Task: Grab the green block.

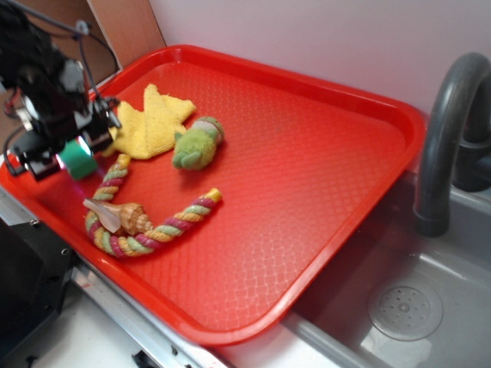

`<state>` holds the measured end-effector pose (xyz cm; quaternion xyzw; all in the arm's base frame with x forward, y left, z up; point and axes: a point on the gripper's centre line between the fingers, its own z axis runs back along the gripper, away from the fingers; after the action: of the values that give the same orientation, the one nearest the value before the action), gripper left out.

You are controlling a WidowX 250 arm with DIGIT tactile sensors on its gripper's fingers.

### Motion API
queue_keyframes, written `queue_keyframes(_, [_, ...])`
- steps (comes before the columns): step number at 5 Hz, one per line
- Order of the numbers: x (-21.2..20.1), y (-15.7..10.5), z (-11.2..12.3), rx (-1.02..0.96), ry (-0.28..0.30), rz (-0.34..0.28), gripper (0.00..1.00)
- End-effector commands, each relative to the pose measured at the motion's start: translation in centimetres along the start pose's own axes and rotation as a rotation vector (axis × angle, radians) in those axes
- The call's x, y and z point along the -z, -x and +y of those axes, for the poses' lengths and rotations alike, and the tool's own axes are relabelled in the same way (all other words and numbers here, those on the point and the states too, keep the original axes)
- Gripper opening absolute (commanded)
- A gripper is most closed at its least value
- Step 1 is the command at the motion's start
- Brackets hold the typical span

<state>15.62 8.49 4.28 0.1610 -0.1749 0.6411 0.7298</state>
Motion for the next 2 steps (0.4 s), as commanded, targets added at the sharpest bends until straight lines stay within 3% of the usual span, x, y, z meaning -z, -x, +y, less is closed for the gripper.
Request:
queue_keyframes(1, [-8.6,-6.1,-2.3,0.347,0.214,0.32,0.0])
queue_keyframes(2, [-12.3,-7.0,-3.7,0.572,0.322,0.463,0.0])
